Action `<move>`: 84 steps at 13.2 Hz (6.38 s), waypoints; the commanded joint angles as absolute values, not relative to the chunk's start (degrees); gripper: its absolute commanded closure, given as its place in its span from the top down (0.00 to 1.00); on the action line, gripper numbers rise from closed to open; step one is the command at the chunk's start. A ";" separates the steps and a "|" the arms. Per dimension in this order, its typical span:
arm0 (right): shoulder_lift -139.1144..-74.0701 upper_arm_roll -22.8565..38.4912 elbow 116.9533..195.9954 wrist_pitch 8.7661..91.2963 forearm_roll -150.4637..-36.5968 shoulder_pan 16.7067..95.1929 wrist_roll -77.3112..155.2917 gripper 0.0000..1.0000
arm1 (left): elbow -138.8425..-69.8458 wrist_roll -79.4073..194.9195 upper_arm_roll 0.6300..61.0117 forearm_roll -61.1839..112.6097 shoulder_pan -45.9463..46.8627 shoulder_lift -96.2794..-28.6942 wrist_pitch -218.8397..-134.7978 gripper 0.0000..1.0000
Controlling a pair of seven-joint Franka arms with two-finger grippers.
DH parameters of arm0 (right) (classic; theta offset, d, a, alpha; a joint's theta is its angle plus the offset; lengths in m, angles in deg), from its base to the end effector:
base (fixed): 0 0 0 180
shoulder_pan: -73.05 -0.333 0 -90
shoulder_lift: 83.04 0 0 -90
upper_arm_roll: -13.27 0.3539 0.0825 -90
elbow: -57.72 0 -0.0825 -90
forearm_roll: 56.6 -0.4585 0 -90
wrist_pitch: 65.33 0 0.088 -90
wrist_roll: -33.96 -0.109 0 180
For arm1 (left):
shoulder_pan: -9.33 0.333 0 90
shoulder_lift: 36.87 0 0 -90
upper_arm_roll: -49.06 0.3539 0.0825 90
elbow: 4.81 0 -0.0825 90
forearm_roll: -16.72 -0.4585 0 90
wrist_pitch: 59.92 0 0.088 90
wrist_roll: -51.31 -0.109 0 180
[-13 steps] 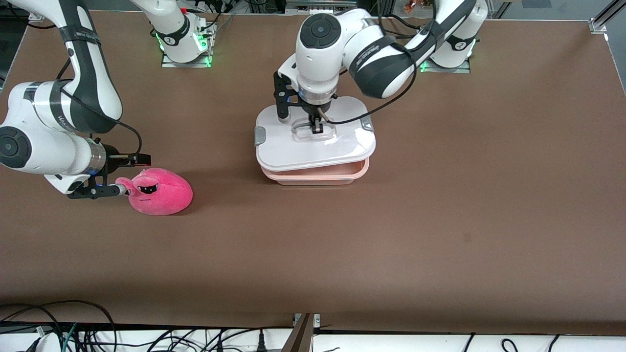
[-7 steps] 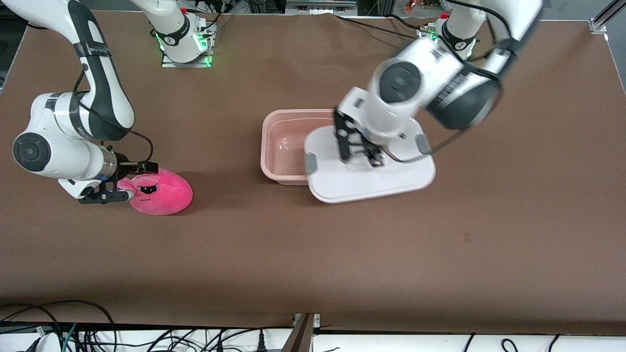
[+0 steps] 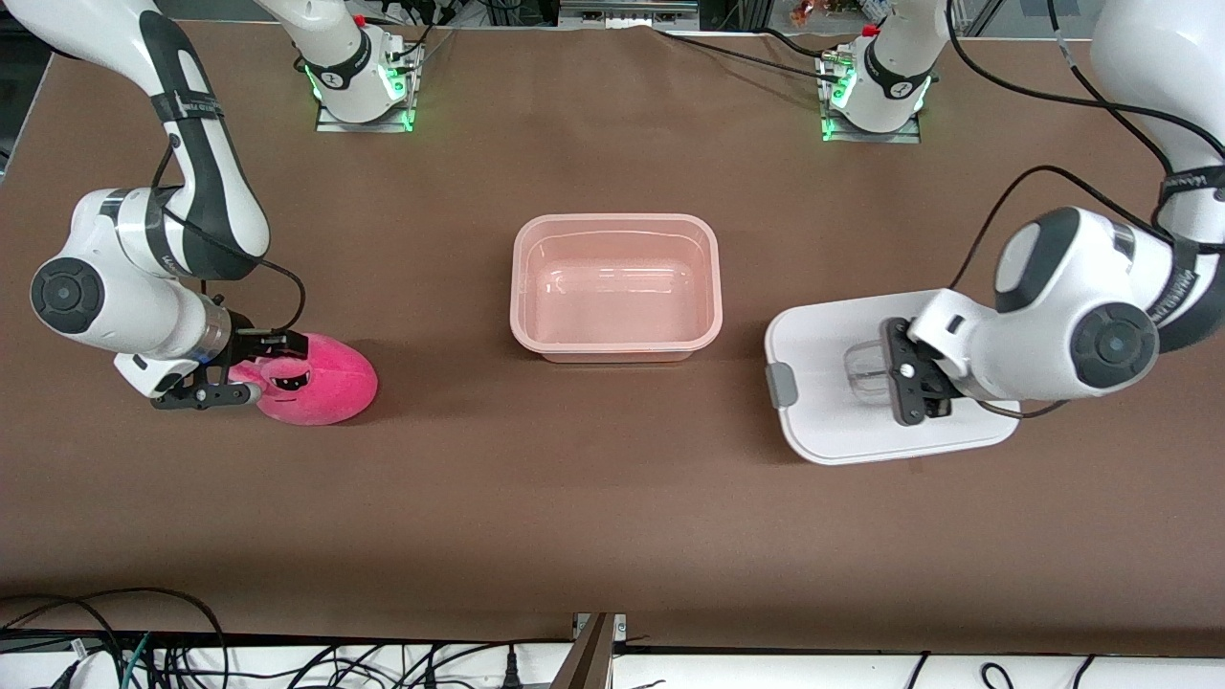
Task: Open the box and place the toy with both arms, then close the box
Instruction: 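Lower the lid onto the table with the left gripper, then lift the pink plush with the right gripper and carry it over the box, then drop the plush into the box while the left gripper lifts the lid, then lower the lid onto the box with the left gripper and press it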
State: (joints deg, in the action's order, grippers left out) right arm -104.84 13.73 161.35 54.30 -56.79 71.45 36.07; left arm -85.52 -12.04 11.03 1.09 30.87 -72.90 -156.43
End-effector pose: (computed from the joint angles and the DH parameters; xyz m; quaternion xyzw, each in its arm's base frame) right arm 0.7055 0.0252 0.3151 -0.9981 -0.0352 0.0506 0.0029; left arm 0.7612 -0.0980 0.3784 0.7584 -0.6399 -0.0785 0.0960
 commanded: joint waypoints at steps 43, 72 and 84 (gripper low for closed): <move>-102.38 38.76 147.98 28.63 -38.76 48.80 40.65 0.00 | -90.94 -17.25 16.36 -5.43 30.78 -77.47 -165.56 0.02; -107.39 36.12 126.01 17.73 -46.13 76.28 29.04 1.00 | -85.40 -12.01 -3.92 2.47 29.03 -70.97 -149.57 0.06; -94.39 22.59 137.33 23.09 -51.41 79.46 29.04 1.00 | -83.73 14.22 12.74 7.58 -10.60 -74.48 -164.32 0.07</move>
State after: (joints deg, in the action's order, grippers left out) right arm -98.57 24.12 133.03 21.76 -50.07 79.22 29.05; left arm -86.06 14.45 8.19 6.63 -6.45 -74.14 -163.33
